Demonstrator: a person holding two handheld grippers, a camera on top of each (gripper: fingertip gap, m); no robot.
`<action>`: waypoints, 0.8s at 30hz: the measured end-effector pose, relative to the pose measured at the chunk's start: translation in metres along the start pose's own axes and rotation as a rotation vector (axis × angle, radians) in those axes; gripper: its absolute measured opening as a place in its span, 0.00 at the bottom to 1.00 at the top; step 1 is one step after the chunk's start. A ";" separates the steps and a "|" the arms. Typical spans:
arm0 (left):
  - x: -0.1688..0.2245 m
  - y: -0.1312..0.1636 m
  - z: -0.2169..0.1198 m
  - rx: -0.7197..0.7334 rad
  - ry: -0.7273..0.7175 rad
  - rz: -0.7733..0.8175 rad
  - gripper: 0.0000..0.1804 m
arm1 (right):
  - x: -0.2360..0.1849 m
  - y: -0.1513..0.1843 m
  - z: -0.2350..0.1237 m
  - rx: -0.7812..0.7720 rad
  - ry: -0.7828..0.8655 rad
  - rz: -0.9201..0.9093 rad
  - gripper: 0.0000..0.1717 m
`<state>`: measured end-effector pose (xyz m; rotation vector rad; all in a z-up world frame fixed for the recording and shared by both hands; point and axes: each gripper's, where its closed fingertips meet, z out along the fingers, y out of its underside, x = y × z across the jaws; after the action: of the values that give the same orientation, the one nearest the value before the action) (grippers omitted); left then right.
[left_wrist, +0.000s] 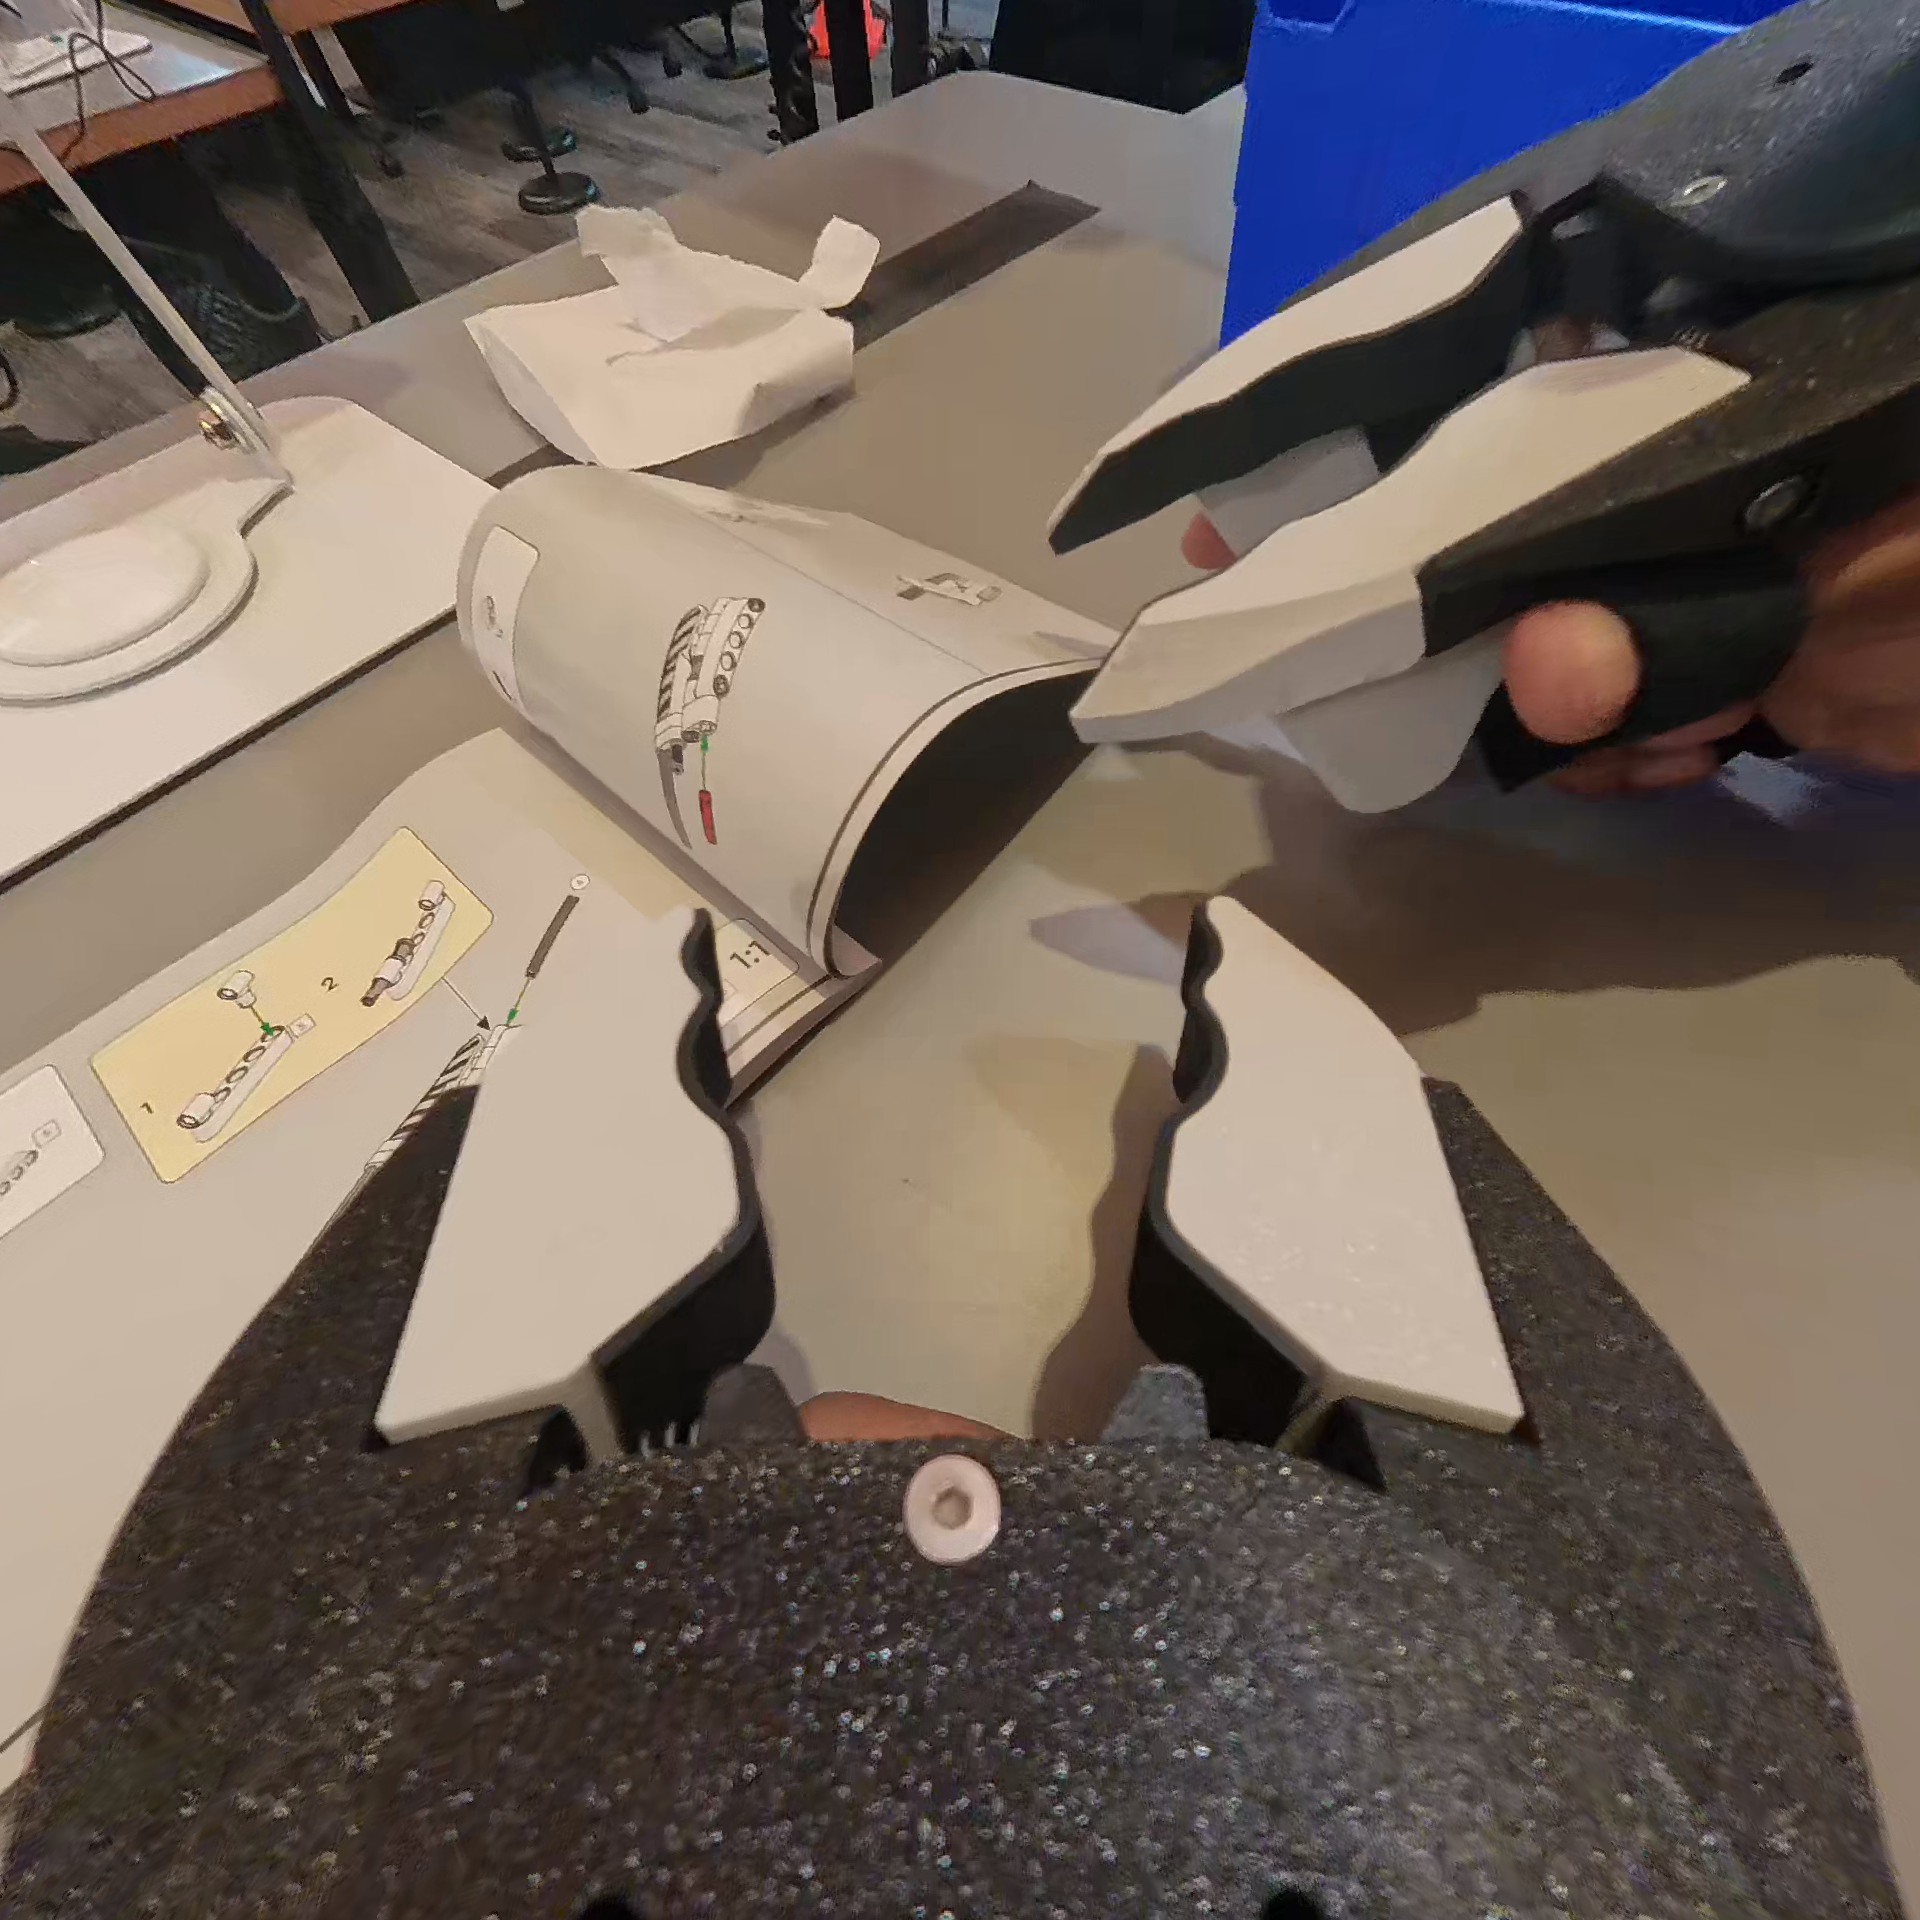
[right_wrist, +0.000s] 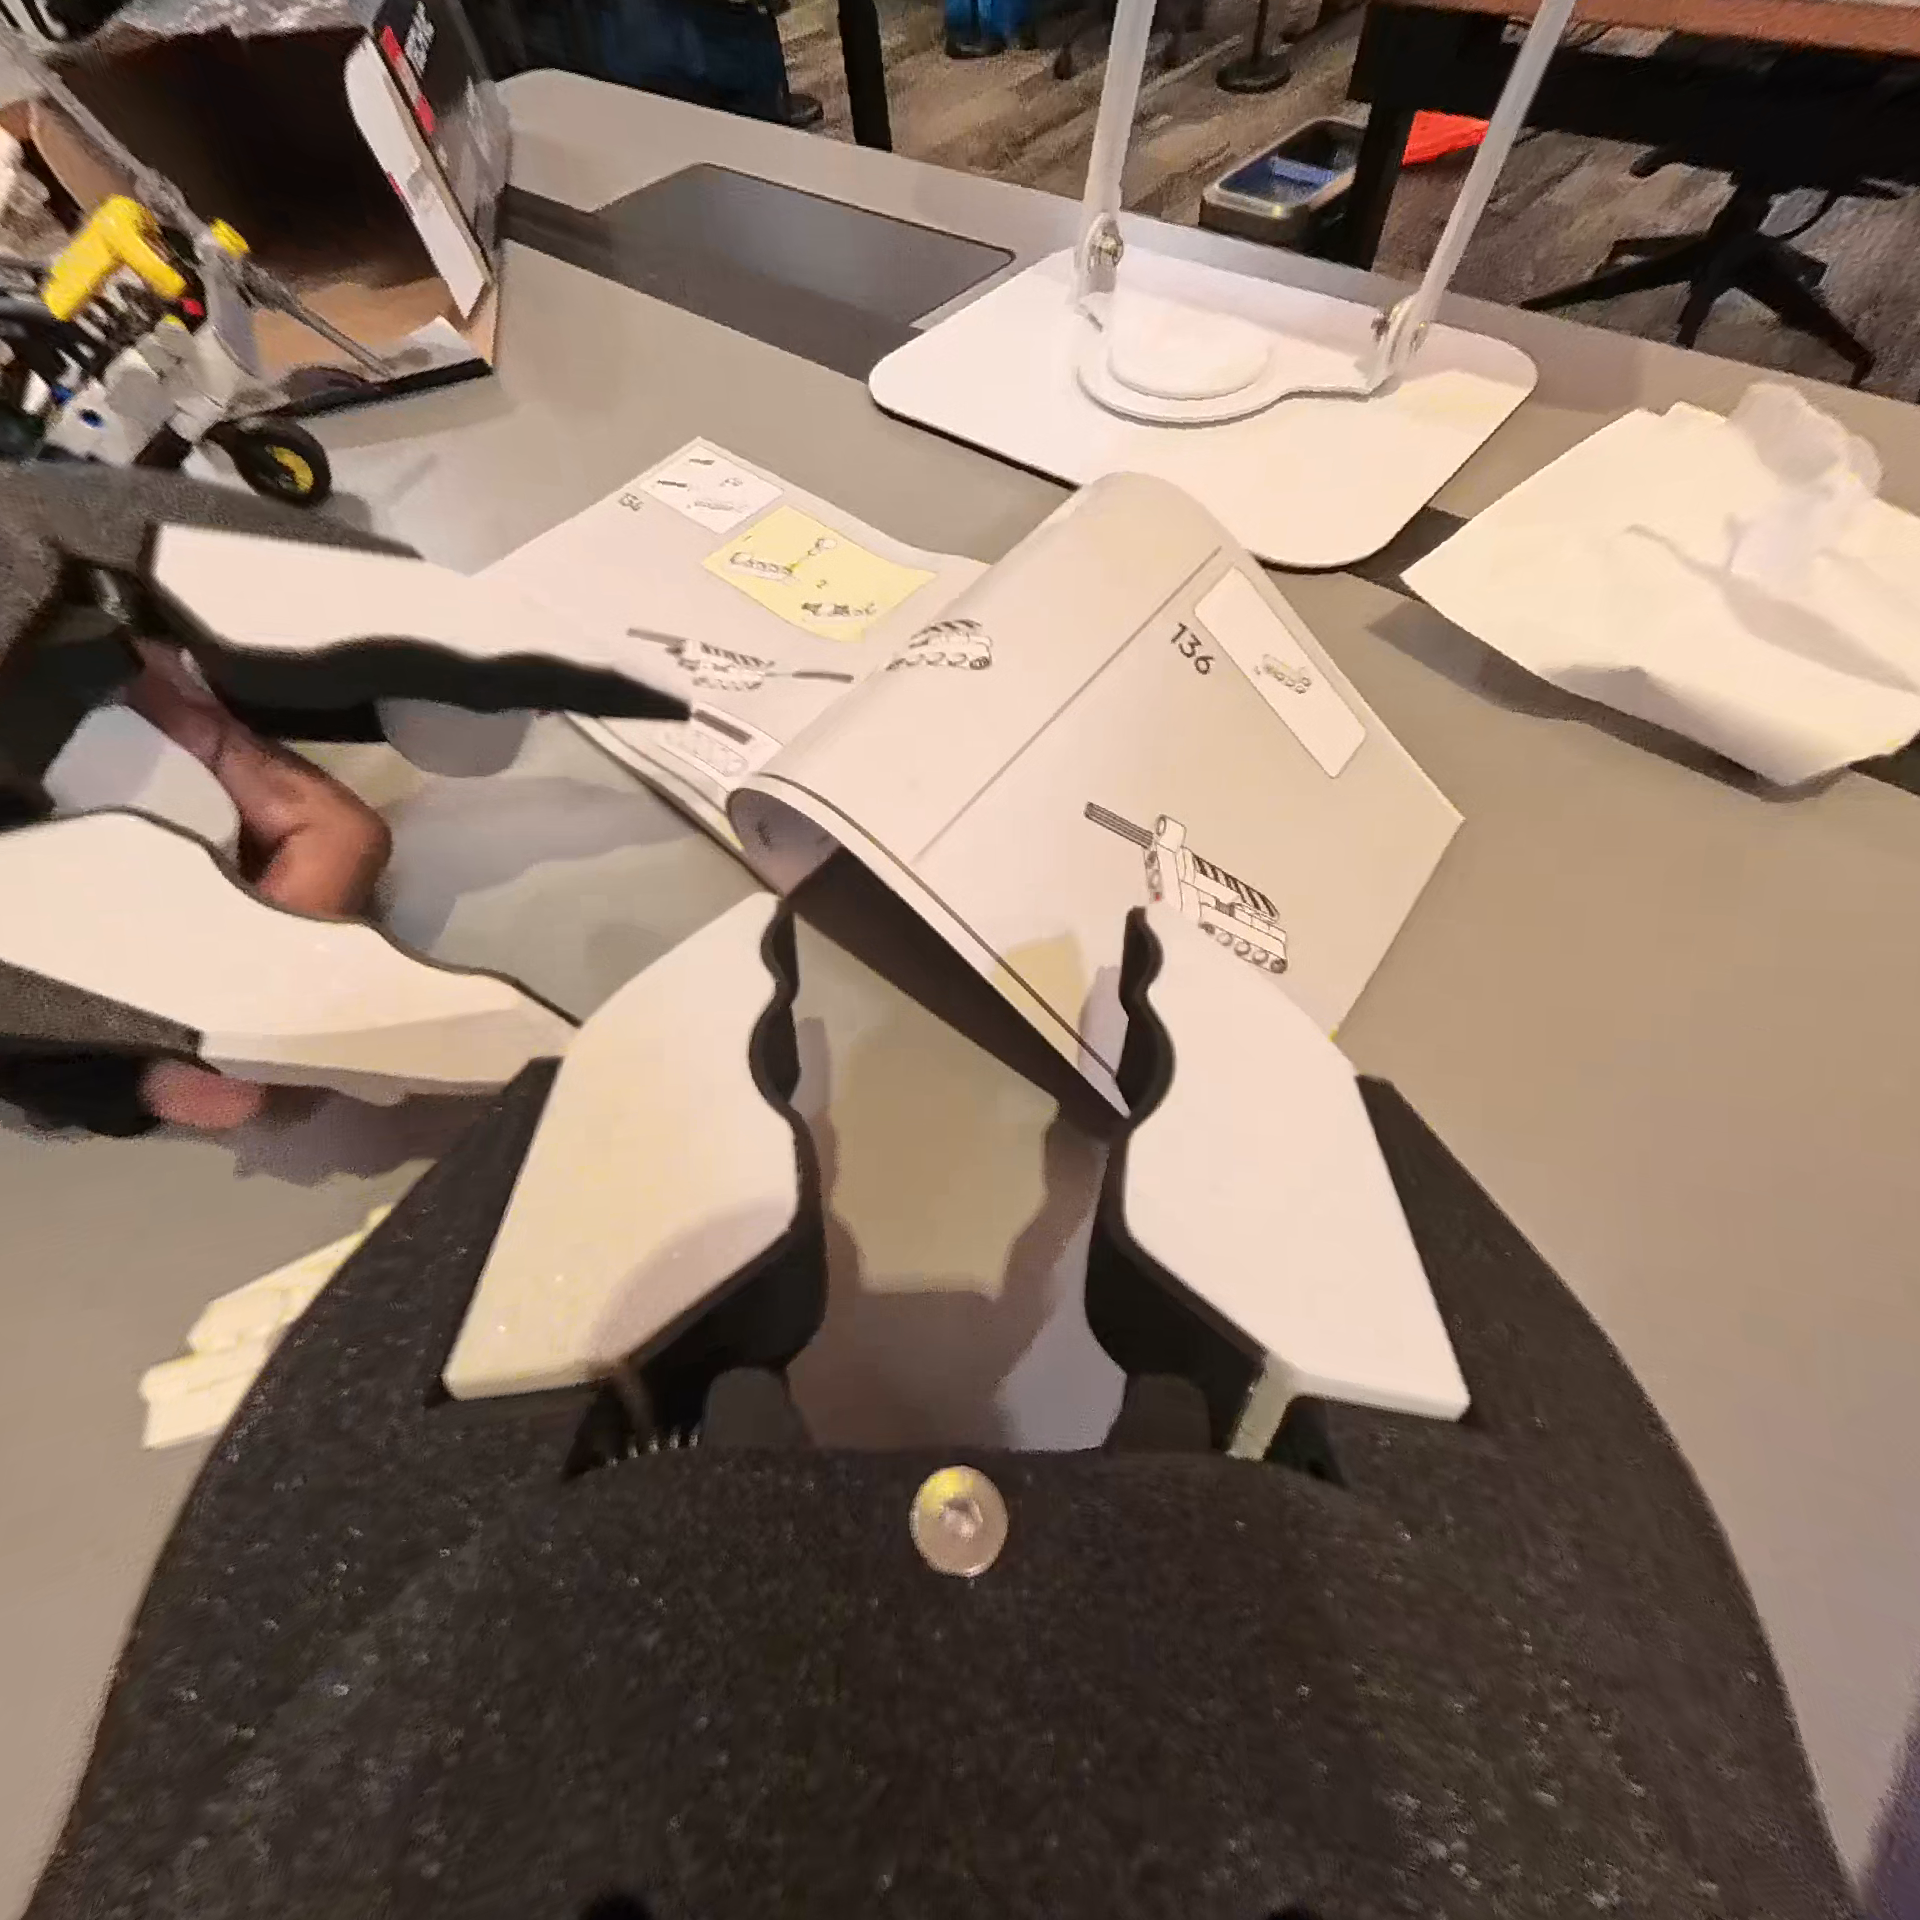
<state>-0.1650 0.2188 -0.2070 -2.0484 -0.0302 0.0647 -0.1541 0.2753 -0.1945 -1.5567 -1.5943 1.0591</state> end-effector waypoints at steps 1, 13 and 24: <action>0.000 0.001 0.002 -0.011 0.007 -0.004 0.49 | 0.001 0.002 0.000 -0.012 -0.002 -0.002 0.35; 0.014 0.006 0.017 -0.096 0.140 -0.034 0.54 | -0.019 0.007 0.018 -0.094 -0.099 -0.019 0.37; 0.018 0.005 0.014 -0.082 0.157 -0.008 0.55 | -0.029 -0.004 0.021 -0.110 -0.072 -0.138 0.34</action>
<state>-0.1476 0.2304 -0.2183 -2.1297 0.0575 -0.1042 -0.1724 0.2448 -0.1982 -1.4694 -1.8084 0.9771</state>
